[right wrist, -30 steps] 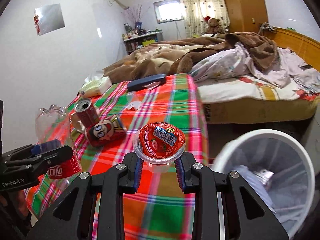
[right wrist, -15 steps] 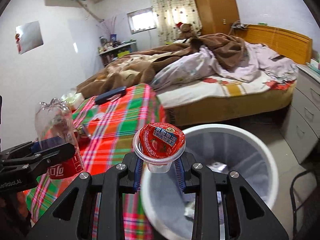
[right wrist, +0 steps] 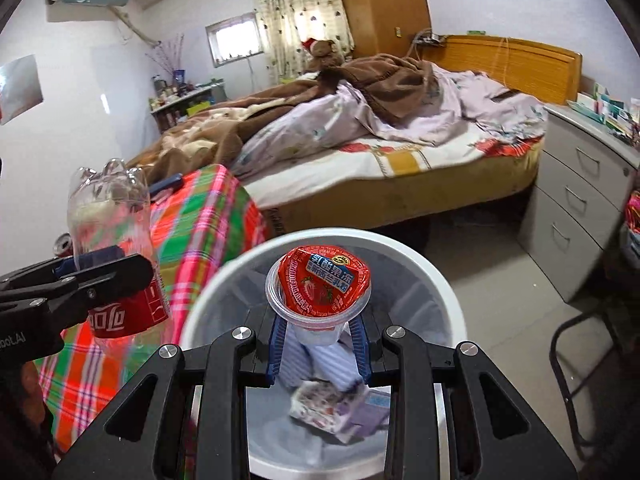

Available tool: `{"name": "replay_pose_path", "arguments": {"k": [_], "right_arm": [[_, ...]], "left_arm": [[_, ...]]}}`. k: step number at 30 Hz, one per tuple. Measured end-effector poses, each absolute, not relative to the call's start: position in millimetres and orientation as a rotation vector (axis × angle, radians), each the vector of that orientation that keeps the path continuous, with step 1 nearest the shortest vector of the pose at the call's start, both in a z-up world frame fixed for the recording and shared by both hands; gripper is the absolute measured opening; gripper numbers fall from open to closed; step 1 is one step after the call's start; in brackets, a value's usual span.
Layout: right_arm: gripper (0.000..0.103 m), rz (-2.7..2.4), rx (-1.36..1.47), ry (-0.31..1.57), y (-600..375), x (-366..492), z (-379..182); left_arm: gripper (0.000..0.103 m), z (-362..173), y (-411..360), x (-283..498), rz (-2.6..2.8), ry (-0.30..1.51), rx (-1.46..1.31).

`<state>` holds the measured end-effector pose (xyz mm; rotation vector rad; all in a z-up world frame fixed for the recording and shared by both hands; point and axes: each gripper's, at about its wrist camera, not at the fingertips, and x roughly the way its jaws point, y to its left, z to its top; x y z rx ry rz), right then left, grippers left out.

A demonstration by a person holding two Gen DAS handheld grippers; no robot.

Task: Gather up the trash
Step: 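Carry the bottle and jelly cup over the wastebasket with both tools, then open the left tool to drop the bottle while the right tool drops the jelly cup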

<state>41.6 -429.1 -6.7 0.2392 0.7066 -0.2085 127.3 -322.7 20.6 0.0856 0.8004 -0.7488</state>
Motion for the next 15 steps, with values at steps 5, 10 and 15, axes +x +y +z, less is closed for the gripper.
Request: {"name": "replay_pose_path", "arguments": {"k": [5,10,15], "right_arm": [[0.030,-0.224,0.254,0.765,-441.0,43.6,-21.4],[0.030,-0.235,0.255,0.796,-447.0,43.8,-30.2],[0.030,-0.242,0.264,0.823,-448.7,41.5,-36.3]], "left_arm": [[0.063,4.3,-342.3,133.3,-0.751,0.833,0.111],[0.063,-6.3,-353.0,136.9,-0.769,0.851,0.133],[0.065,-13.7,-351.4,143.7,-0.762,0.871,0.115]]}}
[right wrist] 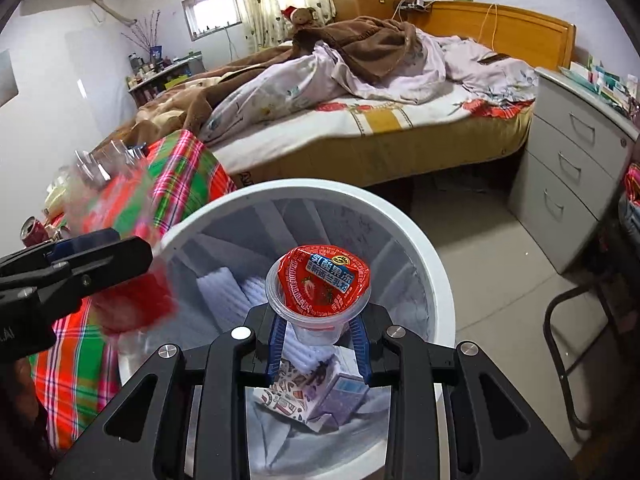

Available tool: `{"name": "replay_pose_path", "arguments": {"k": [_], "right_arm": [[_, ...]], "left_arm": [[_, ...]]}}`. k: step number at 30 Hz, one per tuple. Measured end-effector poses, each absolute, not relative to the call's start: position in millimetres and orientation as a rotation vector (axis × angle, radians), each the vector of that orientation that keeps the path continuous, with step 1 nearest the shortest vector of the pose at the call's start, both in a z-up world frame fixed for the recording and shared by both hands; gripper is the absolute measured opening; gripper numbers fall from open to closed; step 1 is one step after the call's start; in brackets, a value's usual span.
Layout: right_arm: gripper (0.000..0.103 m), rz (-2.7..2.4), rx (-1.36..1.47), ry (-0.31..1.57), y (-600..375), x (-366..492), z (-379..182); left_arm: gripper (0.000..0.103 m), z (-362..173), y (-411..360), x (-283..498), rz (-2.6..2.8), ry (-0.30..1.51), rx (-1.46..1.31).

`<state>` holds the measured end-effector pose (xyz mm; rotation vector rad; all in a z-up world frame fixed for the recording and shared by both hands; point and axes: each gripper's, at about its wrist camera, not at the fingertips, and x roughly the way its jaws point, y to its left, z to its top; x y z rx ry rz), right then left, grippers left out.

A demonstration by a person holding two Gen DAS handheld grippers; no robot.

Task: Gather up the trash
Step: 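Open the left tool to drop the bottle while the right tool drops the jelly cup, then move both open tools back over the cans on the bed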

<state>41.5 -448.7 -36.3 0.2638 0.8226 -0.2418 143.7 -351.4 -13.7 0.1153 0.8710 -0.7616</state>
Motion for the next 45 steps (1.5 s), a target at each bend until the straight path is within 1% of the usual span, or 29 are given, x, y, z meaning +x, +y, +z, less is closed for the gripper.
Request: {"name": "replay_pose_path", "arguments": {"k": [1,2,3,4,5,12,27,45], "right_arm": [[0.031,-0.245,0.262,0.825,-449.3,42.1,-36.4],[0.033,-0.253,0.262,0.828,-450.0,41.5,-36.7],[0.038,-0.257,0.265,0.830,-450.6,41.2,-37.1],[0.052,-0.256,0.269,0.830,-451.1,40.7,-36.9],[0.061,-0.253,0.272,0.825,-451.2,39.8,-36.1],[0.061,-0.258,0.264,0.804,-446.4,37.9,-29.8],[0.061,-0.219,0.251,0.735,-419.4,31.9,-6.9],[0.061,-0.099,0.214,0.680,-357.5,46.7,9.4]], "left_arm": [[0.069,-13.7,-350.1,143.9,-0.760,0.866,0.113],[0.071,-14.0,-348.9,144.4,-0.761,0.864,0.110],[0.071,-13.8,-347.2,145.0,-0.759,0.864,0.102],[0.071,-13.1,-346.0,144.9,-0.758,0.864,0.094],[0.071,-12.4,-345.1,145.1,-0.759,0.863,0.091],[0.071,-6.6,-328.0,144.0,-0.736,0.859,0.061],[0.071,18.7,-278.4,124.6,-0.671,0.791,0.030],[0.071,34.3,-181.4,118.4,-0.529,0.731,-0.040]]}}
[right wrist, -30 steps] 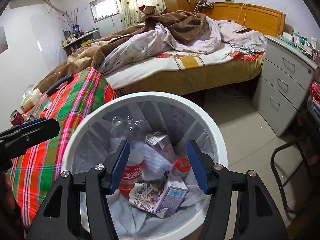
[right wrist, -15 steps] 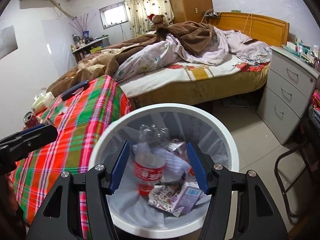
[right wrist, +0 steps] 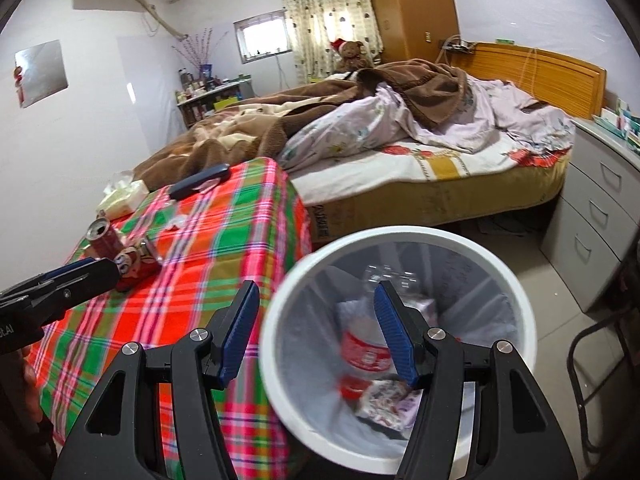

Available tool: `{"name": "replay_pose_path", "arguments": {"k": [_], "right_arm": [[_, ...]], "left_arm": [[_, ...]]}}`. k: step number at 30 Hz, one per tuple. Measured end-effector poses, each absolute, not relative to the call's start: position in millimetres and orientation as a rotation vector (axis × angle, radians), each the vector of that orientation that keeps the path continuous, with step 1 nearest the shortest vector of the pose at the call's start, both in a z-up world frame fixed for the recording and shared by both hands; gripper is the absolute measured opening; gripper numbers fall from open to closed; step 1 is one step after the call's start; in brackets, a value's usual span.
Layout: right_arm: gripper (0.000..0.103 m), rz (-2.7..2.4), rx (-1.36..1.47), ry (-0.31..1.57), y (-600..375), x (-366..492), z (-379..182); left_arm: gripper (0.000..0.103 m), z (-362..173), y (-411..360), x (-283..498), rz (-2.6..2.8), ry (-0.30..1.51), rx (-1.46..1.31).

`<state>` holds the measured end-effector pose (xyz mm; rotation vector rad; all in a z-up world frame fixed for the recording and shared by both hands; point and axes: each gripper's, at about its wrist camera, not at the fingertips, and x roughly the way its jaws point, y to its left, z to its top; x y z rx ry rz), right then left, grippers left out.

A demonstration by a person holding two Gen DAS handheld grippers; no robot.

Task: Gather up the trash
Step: 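Move both open tools back over the cans on the bed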

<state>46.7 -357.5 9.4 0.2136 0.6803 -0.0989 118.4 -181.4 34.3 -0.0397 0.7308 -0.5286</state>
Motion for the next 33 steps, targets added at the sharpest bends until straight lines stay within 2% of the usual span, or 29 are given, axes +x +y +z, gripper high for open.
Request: {"name": "replay_pose_path", "arguments": {"k": [33], "right_arm": [[0.061,0.161,0.225,0.815,-227.0,131.6,-3.5]], "left_arm": [[0.071,7.6,22.6,178.2,-0.186,0.740,-0.179]]}}
